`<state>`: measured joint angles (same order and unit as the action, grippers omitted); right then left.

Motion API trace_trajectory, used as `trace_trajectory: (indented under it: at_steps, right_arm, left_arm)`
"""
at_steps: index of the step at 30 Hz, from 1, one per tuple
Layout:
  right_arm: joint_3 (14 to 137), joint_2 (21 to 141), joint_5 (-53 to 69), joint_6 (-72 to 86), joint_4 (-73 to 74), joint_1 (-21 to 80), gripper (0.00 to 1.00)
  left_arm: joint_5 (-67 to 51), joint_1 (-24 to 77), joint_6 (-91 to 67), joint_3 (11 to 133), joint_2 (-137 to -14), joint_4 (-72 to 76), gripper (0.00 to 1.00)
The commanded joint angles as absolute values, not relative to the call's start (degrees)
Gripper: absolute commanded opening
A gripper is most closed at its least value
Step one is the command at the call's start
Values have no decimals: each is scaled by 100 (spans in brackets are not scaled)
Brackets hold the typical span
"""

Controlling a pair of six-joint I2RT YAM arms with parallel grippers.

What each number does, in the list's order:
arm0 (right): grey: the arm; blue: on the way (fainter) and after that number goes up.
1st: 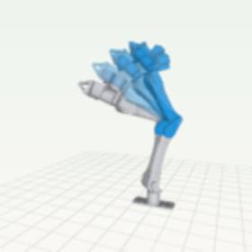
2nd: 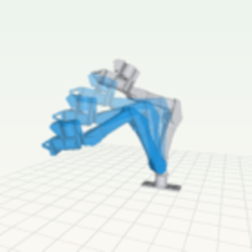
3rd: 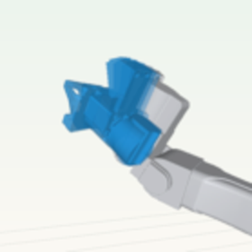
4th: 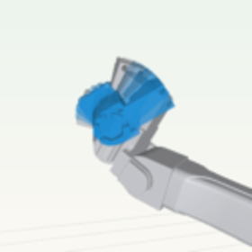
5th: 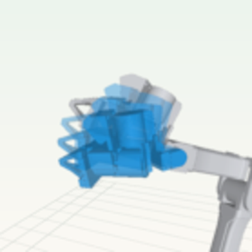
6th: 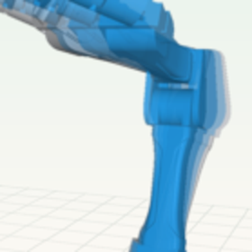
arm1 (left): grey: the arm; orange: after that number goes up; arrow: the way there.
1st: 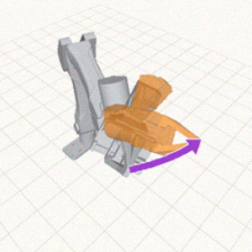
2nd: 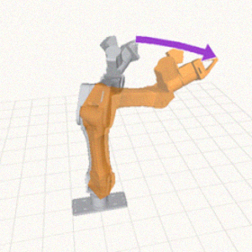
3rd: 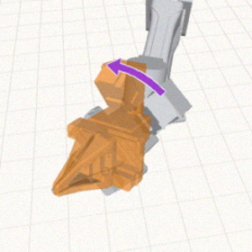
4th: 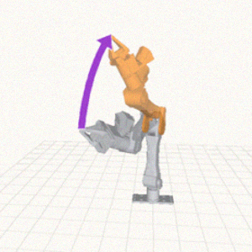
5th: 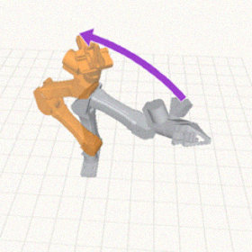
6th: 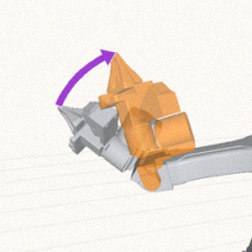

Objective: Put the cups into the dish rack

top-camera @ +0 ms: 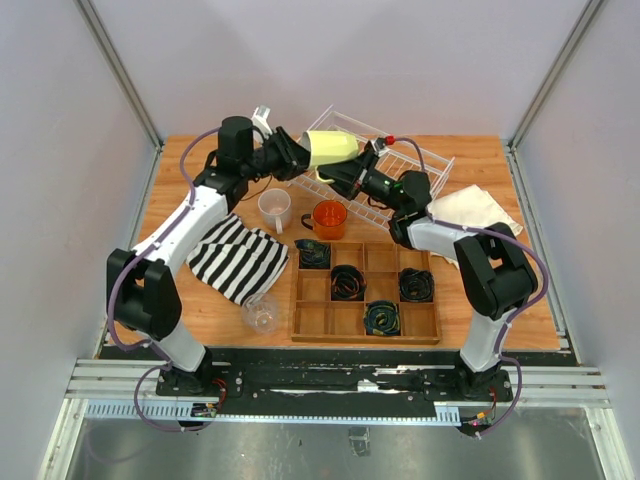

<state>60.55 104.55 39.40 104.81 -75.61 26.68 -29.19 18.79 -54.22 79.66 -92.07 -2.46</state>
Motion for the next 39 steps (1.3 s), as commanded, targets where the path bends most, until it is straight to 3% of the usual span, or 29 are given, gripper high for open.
trace_trajectory:
  at_steps: [1,9,10,11,19,27,33,39]
  right_arm:
    - [6358,10136,3786,10059,-7446,2656,1]
    - [6354,9690,4138,9356,-6566,2031,1]
    - [6367,9667,4192,9250,-6442,1944,1]
    - [6404,9664,4271,9155,-6325,1857,1]
    - [7103,9600,4725,7584,-4279,1391,1]
    - [8373,9634,4596,5253,-1144,1071,1]
    - [9477,9871,3639,3857,1268,1006,1]
    - [10211,10121,1565,3844,3092,1016,1]
  left_arm:
    - [-3150,2102,-4973,8092,-9317,-556,38]
    - [-2931,1971,-4888,8078,-9369,-698,69]
    - [-2923,1946,-4891,8082,-9360,-709,94]
    - [-2926,1916,-4881,8082,-9358,-724,99]
    - [-2210,1762,-4310,8581,-9325,-1419,100]
    - [-1659,1489,-2870,9860,-10127,-2624,100]
    - [-1026,1476,-2048,11215,-11141,-3669,100]
    - [-1180,1466,-2207,10933,-11143,-3291,100]
